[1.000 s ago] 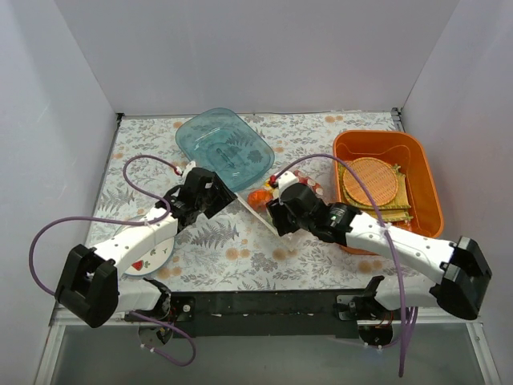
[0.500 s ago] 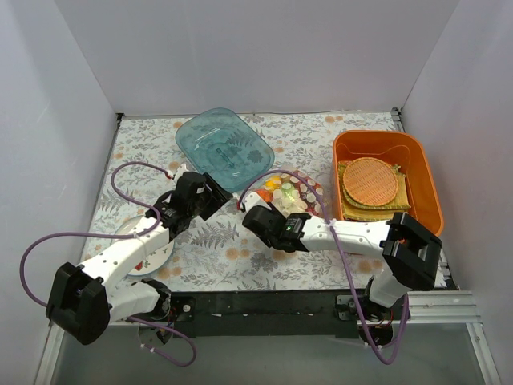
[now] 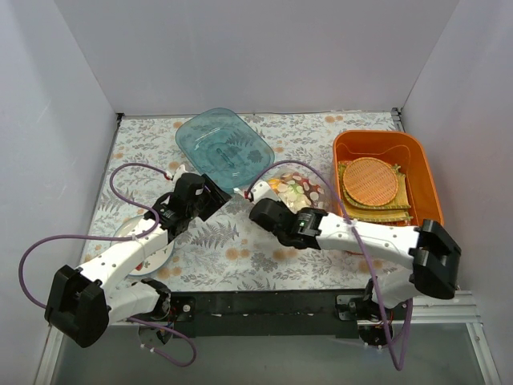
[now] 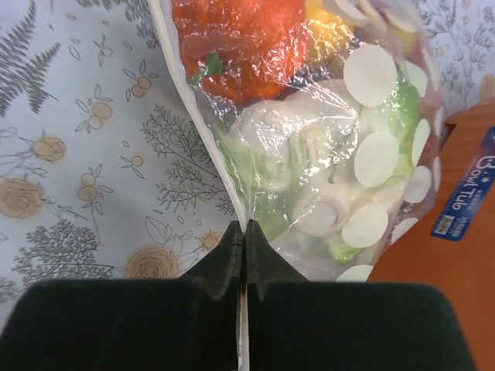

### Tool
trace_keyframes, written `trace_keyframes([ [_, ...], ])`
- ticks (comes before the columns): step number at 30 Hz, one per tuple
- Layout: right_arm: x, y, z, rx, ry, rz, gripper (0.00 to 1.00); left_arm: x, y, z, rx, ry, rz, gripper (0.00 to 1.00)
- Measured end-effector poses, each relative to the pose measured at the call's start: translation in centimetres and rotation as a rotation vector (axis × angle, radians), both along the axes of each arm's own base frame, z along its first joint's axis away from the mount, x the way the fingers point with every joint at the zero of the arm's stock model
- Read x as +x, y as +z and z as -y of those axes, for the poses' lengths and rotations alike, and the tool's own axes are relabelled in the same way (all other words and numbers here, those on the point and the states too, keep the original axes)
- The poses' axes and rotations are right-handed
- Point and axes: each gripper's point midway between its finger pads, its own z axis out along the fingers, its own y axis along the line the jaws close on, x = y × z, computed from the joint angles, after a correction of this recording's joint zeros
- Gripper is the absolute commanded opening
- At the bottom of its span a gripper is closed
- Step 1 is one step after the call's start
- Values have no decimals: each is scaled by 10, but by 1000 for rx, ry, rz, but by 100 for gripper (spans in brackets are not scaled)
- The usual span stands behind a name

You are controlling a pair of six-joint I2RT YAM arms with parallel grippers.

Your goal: Open the zip-top bag and remove the fake food

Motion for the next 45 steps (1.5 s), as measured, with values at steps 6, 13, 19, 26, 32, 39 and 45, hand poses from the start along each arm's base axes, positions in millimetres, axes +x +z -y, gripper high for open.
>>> trace_keyframes([
  [6,-9,60,0,165,28,21,1,3,5,5,-26,-6,17,57],
  [13,-19,83,-3,205,67,-10,1,10,25,16,-116,1,46,54],
  [19,-27,96,-2,201,95,-51,1,14,79,13,-132,-53,277,48],
  [26,-36,120,-6,263,138,-76,1,27,116,-7,-99,-124,580,56],
  [32,-47,123,-3,289,160,-116,1,31,142,-10,-93,-239,750,52],
  [39,-60,130,6,335,187,-140,1,5,152,15,-88,-524,873,53],
  [45,-71,132,7,349,227,-181,1,-11,183,26,-92,-771,976,55],
])
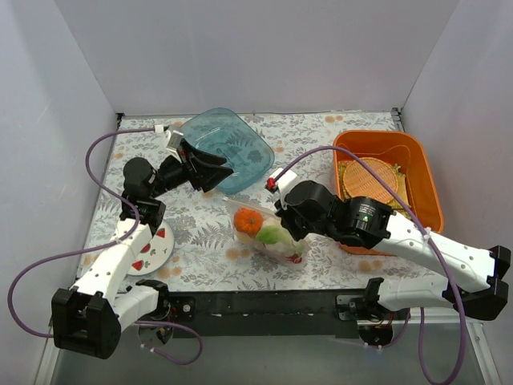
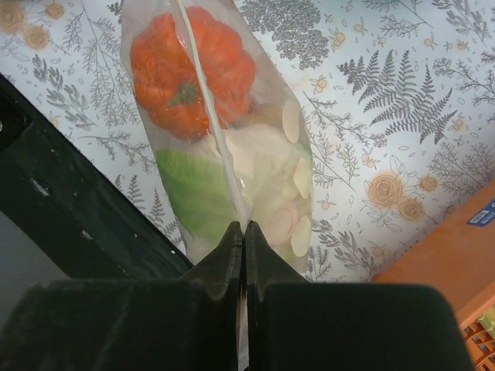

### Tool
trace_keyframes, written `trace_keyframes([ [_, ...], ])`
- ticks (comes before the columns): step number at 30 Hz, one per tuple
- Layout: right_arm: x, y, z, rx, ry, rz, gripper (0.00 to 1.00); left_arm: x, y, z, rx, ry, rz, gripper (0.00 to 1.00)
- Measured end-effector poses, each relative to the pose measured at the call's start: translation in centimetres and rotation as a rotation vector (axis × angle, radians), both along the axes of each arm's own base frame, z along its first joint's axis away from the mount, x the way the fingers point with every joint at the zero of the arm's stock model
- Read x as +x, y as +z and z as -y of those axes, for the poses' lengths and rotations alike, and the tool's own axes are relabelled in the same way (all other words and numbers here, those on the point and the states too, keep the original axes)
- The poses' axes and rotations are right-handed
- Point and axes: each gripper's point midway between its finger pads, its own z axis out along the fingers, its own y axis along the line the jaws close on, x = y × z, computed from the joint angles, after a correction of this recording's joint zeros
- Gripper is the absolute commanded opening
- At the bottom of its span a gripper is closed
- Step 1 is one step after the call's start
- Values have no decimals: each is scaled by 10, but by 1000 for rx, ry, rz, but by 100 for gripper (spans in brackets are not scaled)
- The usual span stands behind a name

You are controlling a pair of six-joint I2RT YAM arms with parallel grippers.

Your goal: Open the zip-top bag and remove the fake food

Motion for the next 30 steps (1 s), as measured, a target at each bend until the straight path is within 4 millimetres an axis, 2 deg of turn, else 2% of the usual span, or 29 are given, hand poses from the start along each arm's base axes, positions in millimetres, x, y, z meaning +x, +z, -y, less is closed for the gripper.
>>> trace_keyframes([
  [4,-7,10,-1,17,29,-21,1,-11,21,3,28,-140,91,54],
  [11,-12,56,-3,103,55,-8,1,-39,18,8,47,-341,113,53],
  [21,-18,99,2,176,65,8,1,-74,26,5,61,-458,203,53],
  [30,-20,113,8,193,49,1,1,-92,38,2,64,-497,273,50],
])
